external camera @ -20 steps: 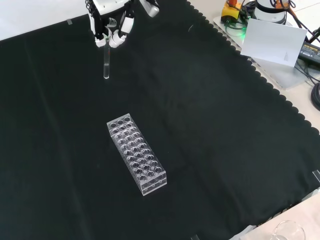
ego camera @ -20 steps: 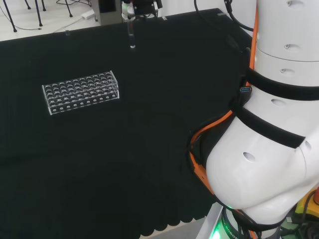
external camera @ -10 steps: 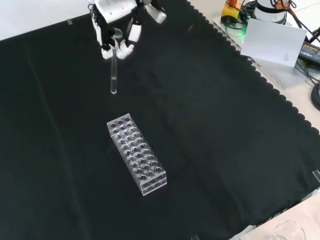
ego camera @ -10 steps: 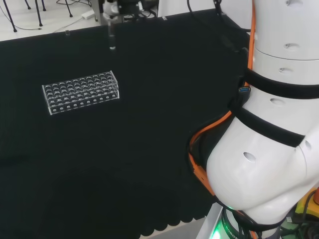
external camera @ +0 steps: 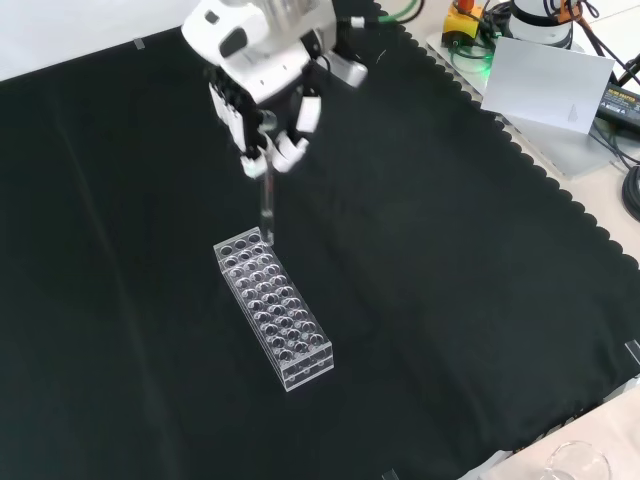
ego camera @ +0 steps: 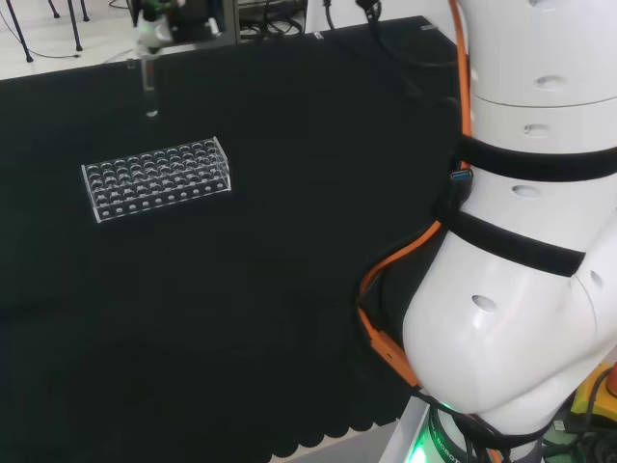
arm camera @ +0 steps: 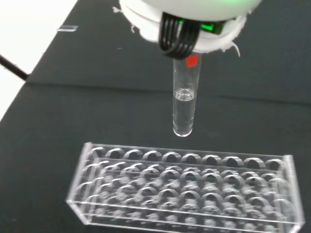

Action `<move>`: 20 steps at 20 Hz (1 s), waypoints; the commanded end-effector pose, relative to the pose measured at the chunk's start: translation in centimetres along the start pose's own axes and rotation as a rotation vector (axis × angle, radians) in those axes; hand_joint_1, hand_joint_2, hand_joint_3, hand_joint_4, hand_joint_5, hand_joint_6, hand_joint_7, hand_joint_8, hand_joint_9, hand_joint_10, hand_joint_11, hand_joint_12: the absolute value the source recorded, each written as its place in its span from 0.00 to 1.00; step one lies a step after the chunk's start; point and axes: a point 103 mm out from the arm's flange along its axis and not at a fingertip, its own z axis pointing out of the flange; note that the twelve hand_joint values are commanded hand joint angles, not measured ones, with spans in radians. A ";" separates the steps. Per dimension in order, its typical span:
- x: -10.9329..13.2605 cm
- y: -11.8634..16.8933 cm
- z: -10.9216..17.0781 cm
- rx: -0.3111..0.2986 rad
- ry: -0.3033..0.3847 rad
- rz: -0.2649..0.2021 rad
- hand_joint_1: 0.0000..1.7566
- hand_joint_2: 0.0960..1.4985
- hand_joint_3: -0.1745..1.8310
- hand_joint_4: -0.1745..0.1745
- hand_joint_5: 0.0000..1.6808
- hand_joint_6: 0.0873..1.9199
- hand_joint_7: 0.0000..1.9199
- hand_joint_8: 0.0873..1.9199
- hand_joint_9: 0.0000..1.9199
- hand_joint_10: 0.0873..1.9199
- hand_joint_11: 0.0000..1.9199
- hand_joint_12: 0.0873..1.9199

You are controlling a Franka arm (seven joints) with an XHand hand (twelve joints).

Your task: Put the test tube back in the rack.

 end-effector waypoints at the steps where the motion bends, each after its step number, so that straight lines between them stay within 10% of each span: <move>1: 3.6 0.4 1.4 0.028 0.007 -0.067 0.76 0.42 0.35 0.00 0.84 0.00 0.76 0.25 0.84 0.47 0.73 0.57; 20: 10.4 4.5 5.6 0.091 -0.021 -0.175 0.76 0.42 0.35 0.00 0.85 0.00 0.76 0.25 0.84 0.47 0.74 0.57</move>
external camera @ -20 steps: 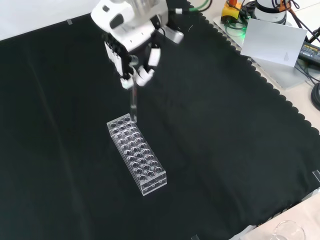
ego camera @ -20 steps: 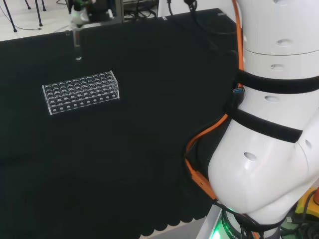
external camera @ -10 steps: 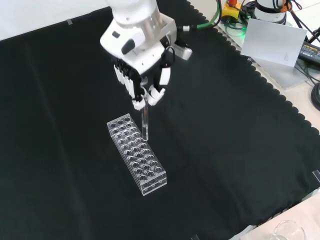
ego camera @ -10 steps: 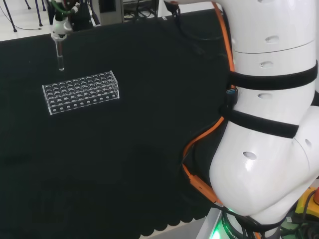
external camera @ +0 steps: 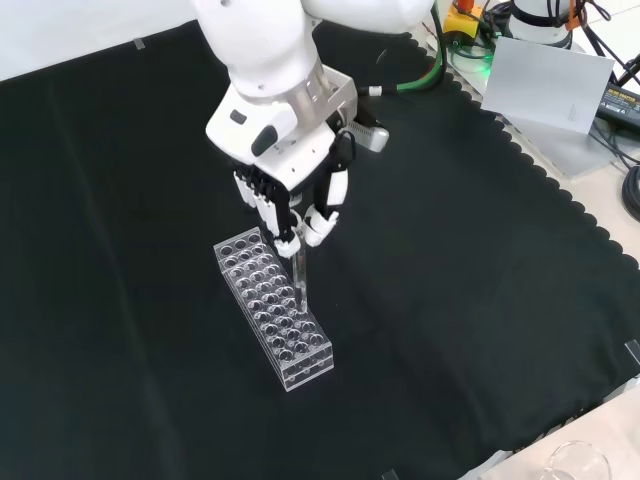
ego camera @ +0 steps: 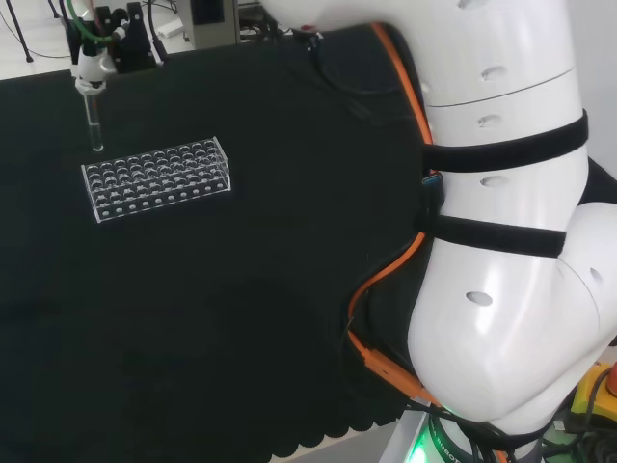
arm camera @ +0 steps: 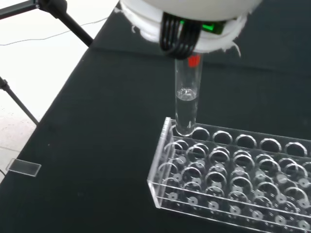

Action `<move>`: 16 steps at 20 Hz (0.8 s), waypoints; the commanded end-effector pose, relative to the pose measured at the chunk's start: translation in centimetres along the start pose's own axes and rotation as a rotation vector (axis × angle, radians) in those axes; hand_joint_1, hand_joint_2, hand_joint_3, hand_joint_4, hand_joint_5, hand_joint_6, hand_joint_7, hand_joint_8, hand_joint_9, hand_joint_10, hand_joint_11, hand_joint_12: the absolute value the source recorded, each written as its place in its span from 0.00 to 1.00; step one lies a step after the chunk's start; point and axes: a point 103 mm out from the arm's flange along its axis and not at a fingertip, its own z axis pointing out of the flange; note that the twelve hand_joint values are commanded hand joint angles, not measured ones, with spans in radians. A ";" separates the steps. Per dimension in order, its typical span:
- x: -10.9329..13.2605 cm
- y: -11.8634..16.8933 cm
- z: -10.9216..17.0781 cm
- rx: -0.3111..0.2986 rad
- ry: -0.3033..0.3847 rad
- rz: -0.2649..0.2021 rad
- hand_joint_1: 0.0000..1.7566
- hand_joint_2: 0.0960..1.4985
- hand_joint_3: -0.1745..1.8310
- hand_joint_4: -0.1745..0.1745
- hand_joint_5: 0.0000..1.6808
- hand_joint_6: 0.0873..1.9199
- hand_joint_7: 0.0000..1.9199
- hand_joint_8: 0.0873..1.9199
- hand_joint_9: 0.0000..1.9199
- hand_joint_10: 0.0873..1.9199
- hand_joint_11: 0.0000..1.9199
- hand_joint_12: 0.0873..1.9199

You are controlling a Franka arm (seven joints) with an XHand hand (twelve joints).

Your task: Put the test tube back in the rack.

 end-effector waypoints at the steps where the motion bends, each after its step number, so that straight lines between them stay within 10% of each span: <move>1: 3.0 1.8 1.6 0.032 -0.017 -0.052 0.76 0.42 0.35 0.00 0.85 0.00 0.76 0.25 0.84 0.47 0.74 0.57; 16: 2.6 3.7 4.8 0.067 -0.106 -0.057 0.76 0.42 0.35 0.00 0.85 0.00 0.76 0.25 0.84 0.47 0.74 0.57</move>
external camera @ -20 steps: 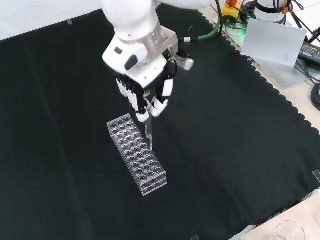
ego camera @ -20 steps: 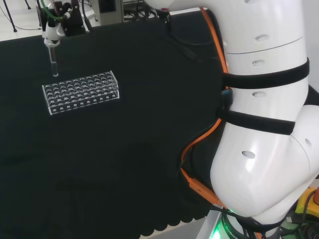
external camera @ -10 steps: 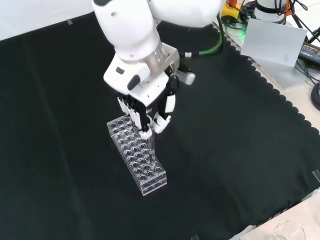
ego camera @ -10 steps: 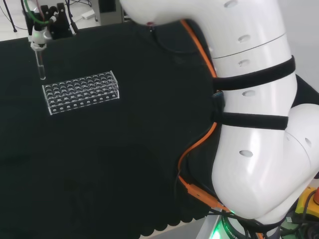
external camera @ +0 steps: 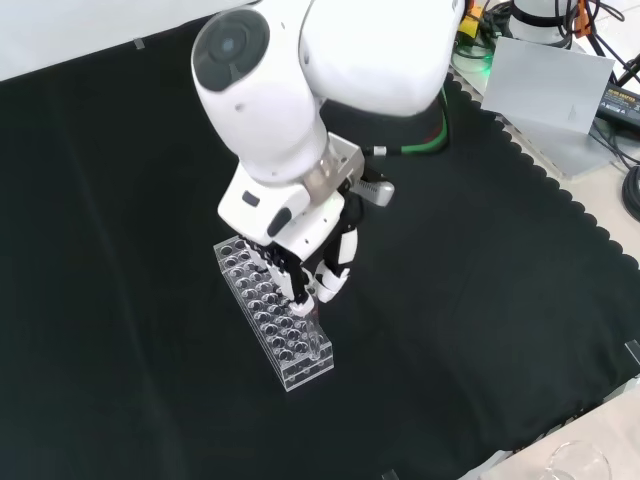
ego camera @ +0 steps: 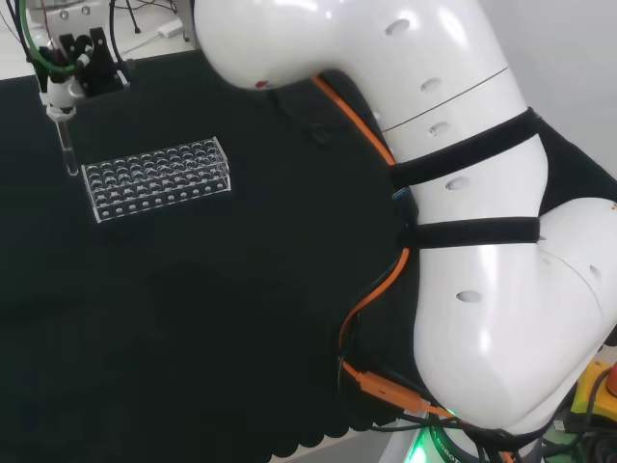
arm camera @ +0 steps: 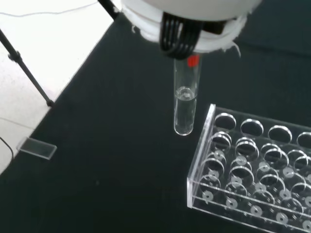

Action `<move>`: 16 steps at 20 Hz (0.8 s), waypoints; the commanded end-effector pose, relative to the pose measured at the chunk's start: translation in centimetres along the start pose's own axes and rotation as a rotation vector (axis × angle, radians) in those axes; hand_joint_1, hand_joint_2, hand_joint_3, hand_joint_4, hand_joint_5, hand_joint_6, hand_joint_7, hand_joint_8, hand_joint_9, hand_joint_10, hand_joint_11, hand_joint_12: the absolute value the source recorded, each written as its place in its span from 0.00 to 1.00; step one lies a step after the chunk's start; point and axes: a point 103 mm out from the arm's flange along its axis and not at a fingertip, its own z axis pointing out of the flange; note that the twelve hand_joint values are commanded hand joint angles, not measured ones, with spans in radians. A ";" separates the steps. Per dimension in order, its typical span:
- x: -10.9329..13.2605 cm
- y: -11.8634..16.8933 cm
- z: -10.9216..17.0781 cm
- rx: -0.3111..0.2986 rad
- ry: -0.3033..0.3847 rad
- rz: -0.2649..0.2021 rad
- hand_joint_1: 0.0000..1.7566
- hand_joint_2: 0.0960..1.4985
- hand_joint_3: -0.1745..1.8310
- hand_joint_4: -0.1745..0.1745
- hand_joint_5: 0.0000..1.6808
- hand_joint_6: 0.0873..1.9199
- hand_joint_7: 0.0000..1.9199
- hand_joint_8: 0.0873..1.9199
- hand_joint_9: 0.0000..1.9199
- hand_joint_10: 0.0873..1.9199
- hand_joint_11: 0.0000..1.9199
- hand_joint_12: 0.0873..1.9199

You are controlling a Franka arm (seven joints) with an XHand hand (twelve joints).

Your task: Put the test tube back in the rack.

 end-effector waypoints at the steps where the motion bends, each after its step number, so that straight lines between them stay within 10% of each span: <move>1: -1.5 -0.2 0.9 0.013 -0.055 0.007 0.76 0.42 0.35 0.00 0.85 0.00 0.76 0.25 0.84 0.47 0.74 0.57; 16: -3.3 -0.4 0.5 -0.001 -0.048 0.038 0.76 0.42 0.35 0.00 0.85 0.00 0.76 0.25 0.84 0.47 0.74 0.57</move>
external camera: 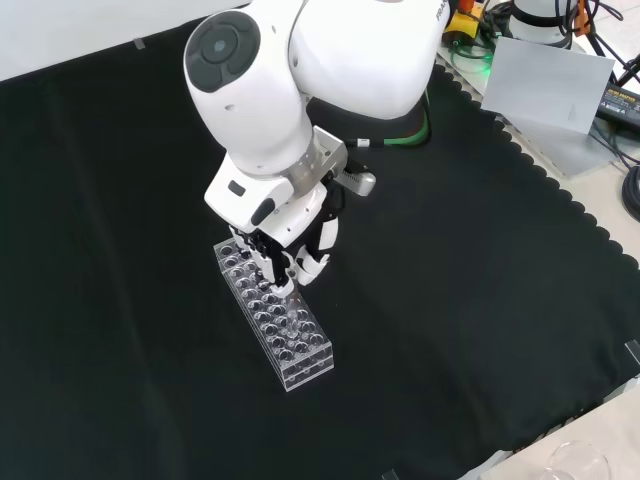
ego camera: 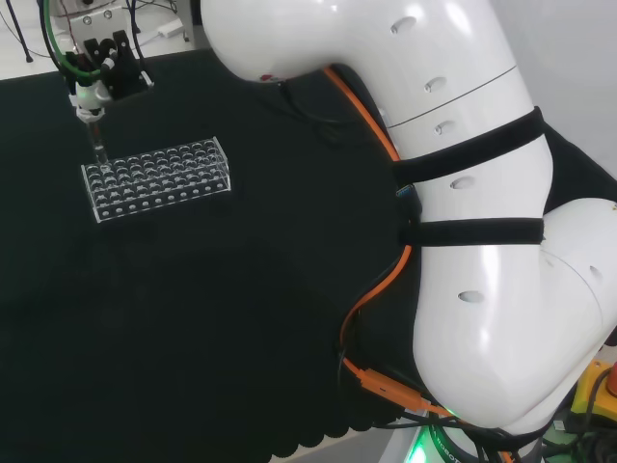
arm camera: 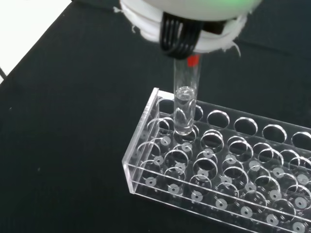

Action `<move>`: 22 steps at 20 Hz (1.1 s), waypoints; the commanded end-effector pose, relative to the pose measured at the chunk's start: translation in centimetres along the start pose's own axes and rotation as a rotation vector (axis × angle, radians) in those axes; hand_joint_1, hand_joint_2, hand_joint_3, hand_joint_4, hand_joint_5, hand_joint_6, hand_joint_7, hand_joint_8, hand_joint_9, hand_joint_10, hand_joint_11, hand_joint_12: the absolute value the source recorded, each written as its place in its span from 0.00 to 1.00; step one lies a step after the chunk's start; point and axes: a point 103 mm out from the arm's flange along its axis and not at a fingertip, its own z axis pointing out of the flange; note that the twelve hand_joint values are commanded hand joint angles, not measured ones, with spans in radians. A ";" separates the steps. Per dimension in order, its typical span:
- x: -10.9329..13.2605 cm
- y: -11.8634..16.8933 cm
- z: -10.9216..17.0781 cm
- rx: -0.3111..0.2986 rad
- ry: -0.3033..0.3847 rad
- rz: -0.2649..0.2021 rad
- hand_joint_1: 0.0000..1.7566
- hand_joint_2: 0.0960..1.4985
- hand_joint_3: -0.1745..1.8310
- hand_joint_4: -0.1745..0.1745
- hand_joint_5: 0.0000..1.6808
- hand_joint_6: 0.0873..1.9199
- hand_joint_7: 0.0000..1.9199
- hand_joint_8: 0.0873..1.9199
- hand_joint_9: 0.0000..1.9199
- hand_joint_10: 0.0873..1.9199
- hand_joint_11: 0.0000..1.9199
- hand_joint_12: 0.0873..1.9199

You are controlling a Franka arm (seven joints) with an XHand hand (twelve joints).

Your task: Put the test tube back in the rack.

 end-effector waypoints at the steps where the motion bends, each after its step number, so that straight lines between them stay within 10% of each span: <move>1: 0.7 0.1 -0.3 -0.003 0.008 -0.010 0.76 0.42 0.35 0.00 0.85 0.00 0.76 0.25 0.84 0.47 0.74 0.57; 22: 1.7 0.2 0.6 0.009 0.004 -0.039 0.76 0.42 0.36 0.00 0.85 0.00 0.76 0.25 0.84 0.47 0.74 0.57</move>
